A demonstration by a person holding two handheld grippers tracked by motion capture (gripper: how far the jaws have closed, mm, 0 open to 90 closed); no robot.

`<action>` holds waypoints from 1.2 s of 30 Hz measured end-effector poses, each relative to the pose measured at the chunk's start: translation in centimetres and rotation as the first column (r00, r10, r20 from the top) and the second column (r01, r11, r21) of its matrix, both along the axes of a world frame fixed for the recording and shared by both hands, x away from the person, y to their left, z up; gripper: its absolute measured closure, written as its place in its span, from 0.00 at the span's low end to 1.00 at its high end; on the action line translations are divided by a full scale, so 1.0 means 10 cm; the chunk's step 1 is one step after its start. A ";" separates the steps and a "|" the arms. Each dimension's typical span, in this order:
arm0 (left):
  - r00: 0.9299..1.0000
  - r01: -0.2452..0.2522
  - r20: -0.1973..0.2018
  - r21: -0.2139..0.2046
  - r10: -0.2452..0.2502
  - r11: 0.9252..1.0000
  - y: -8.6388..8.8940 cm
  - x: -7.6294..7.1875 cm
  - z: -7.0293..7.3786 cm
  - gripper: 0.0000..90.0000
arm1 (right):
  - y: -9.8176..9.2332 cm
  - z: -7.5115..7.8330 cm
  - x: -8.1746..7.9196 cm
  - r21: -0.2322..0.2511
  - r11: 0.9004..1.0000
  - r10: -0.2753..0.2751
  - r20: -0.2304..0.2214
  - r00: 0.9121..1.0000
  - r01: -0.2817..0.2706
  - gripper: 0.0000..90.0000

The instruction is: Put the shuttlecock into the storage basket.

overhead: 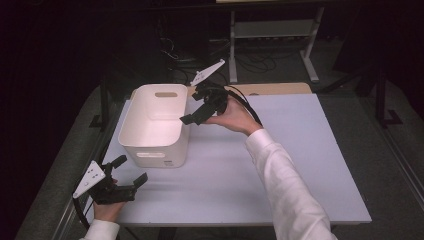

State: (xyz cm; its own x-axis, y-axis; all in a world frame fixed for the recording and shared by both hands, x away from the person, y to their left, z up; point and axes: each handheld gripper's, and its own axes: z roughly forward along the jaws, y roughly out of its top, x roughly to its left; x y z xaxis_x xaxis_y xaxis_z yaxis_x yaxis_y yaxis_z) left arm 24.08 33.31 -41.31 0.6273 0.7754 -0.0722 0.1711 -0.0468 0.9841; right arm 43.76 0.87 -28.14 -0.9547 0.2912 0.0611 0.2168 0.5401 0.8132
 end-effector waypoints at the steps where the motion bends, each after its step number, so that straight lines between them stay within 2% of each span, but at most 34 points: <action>1: 1.000 -0.001 0.000 -0.002 0.001 1.000 0.00 -0.01 0.00 0.00 | -0.01 -0.01 0.00 0.001 1.000 0.001 0.004 1.000 -0.001 0.00; 13: 1.000 -0.006 -0.005 0.001 0.006 1.000 0.00 0.01 -0.01 0.00 | -0.18 -0.19 -0.07 0.011 1.000 -0.019 0.001 1.000 0.019 0.00; 15: 1.000 -0.006 -0.005 0.002 0.006 1.000 0.00 0.01 0.00 0.00 | -0.20 -0.20 -0.08 0.021 1.000 -0.018 -0.008 1.000 0.018 0.00; 20: 1.000 -0.003 -0.001 0.007 0.003 1.000 0.00 0.01 -0.01 0.00 | -0.28 -0.22 -0.14 0.037 0.999 -0.012 0.014 1.000 0.012 0.00; 25: 1.000 -0.003 -0.003 0.017 0.003 1.000 0.00 0.01 -0.01 0.00 | -0.33 -0.24 -0.20 0.051 0.999 -0.016 0.014 1.000 0.016 0.00; 36: 1.000 -0.007 -0.003 0.004 0.007 1.000 0.00 0.02 -0.01 0.00 | -0.41 -0.27 -0.26 0.047 0.999 -0.012 0.022 1.000 0.010 0.00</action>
